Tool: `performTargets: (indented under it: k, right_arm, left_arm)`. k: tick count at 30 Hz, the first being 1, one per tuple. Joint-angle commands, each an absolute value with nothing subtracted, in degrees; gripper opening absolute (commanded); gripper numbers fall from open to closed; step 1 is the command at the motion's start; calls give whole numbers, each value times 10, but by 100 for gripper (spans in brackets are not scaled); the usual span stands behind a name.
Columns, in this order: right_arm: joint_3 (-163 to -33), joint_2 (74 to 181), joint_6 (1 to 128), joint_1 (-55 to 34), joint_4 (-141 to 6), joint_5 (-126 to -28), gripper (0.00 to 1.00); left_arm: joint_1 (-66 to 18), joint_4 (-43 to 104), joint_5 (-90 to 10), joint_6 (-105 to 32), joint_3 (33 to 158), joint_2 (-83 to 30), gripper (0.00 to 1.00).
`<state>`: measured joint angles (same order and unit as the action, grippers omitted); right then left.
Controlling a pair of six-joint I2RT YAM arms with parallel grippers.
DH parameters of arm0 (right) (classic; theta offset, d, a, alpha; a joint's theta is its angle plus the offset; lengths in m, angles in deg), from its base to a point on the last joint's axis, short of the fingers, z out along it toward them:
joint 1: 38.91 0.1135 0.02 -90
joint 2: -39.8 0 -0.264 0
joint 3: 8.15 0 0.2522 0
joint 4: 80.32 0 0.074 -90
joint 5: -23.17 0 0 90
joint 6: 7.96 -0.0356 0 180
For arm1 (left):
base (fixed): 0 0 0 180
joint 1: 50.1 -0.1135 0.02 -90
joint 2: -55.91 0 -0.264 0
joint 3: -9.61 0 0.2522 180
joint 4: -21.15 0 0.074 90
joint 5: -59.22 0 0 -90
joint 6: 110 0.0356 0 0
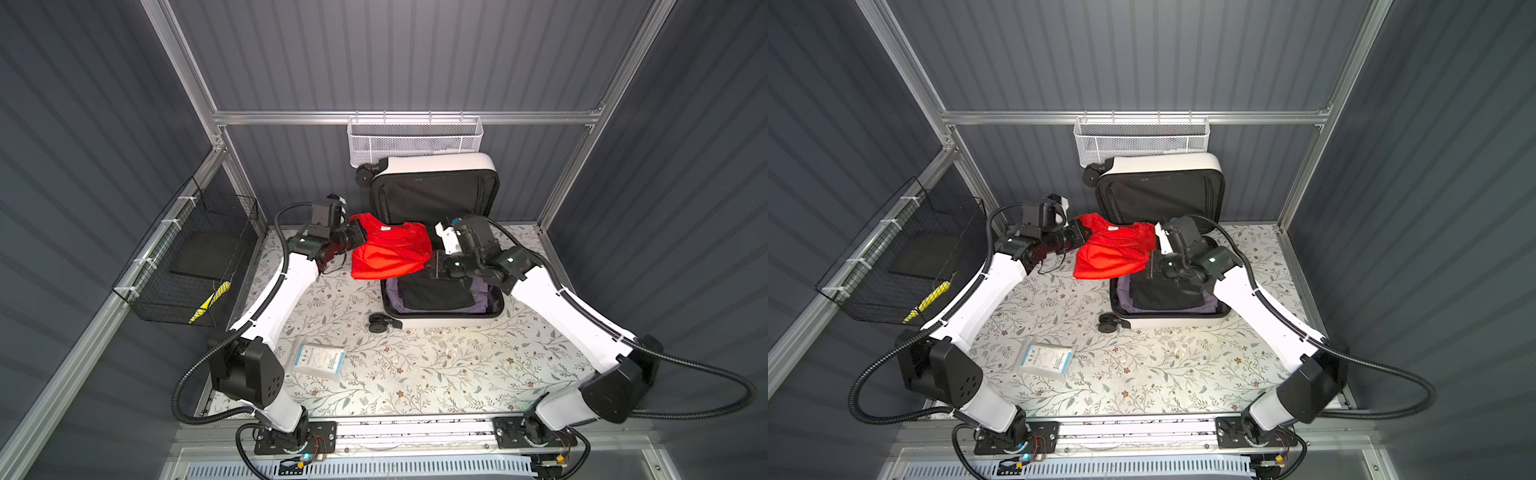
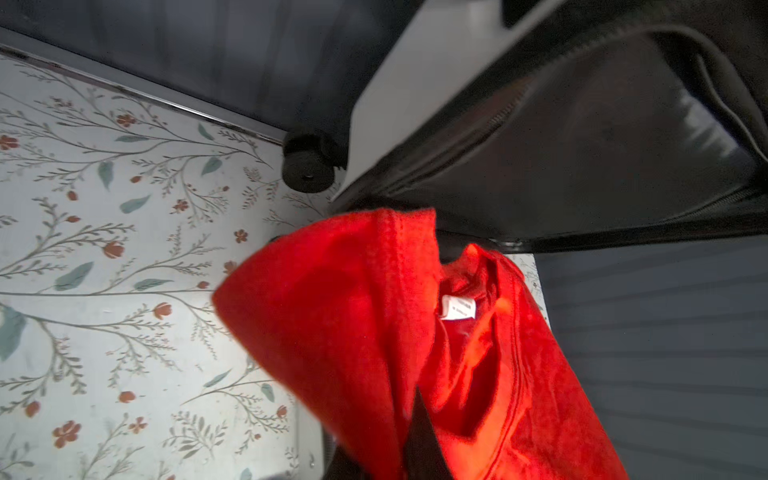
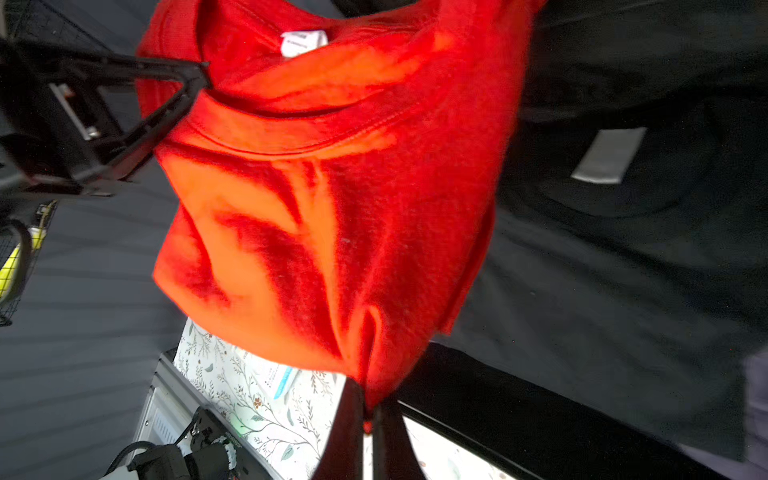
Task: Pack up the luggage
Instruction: 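Carry the red T-shirt with both grippers over the suitcase and lower it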
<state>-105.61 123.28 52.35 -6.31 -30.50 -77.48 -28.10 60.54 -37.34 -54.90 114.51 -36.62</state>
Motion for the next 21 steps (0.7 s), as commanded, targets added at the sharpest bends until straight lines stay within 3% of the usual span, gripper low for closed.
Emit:
performTargets:
  k: [1, 9, 21]
  right_arm:
    - [-1010, 1186, 550, -108, -314, -795, 0]
    - [-909, 1133, 587, -214, -315, -818, 0]
    - [-775, 1162, 581, -269, -385, -843, 0]
  left_arm:
    - [-241, 566, -326, -576, 1180, -395, 0]
    - [-160, 528, -272, -594, 1218, -488, 0]
    - [-143, 452, -231, -634, 1116, -536, 0]
